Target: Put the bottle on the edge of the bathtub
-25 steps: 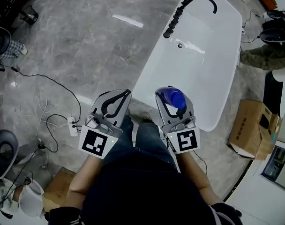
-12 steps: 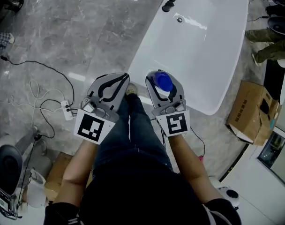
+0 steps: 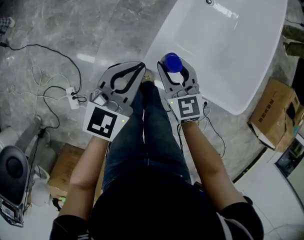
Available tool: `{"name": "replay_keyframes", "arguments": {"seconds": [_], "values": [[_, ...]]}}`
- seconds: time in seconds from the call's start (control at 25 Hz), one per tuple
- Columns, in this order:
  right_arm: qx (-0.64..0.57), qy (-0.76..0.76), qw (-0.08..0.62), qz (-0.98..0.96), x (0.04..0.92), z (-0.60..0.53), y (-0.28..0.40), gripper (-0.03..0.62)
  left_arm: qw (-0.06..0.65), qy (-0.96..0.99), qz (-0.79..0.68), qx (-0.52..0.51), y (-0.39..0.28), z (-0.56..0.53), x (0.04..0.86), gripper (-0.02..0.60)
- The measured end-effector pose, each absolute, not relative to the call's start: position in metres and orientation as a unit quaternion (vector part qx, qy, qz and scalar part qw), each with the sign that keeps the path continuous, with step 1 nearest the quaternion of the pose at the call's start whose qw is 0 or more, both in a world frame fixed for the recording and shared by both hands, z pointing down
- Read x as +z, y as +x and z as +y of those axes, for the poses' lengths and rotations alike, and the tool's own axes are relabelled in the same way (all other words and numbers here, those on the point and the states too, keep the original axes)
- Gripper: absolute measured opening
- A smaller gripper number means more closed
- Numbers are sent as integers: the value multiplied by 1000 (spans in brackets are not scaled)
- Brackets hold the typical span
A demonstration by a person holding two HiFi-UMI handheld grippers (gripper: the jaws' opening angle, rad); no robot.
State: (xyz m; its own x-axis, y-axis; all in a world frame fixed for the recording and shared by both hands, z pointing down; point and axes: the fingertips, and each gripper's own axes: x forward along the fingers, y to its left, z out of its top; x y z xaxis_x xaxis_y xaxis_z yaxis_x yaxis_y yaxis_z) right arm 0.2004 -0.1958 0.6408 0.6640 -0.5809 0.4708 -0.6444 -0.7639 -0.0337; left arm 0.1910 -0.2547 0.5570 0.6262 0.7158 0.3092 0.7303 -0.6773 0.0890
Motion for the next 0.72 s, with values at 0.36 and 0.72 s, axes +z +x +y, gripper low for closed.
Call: {"name": "replay_keyframes", "arguments": {"seconds": [0.36, 0.72], "values": [[268, 901, 70, -335, 704, -210, 202, 176, 5, -904, -386, -186, 180, -265, 598, 25], [276, 894, 77, -345, 731, -224, 205, 176, -4, -905, -377, -196, 174, -269, 611, 25]]}}
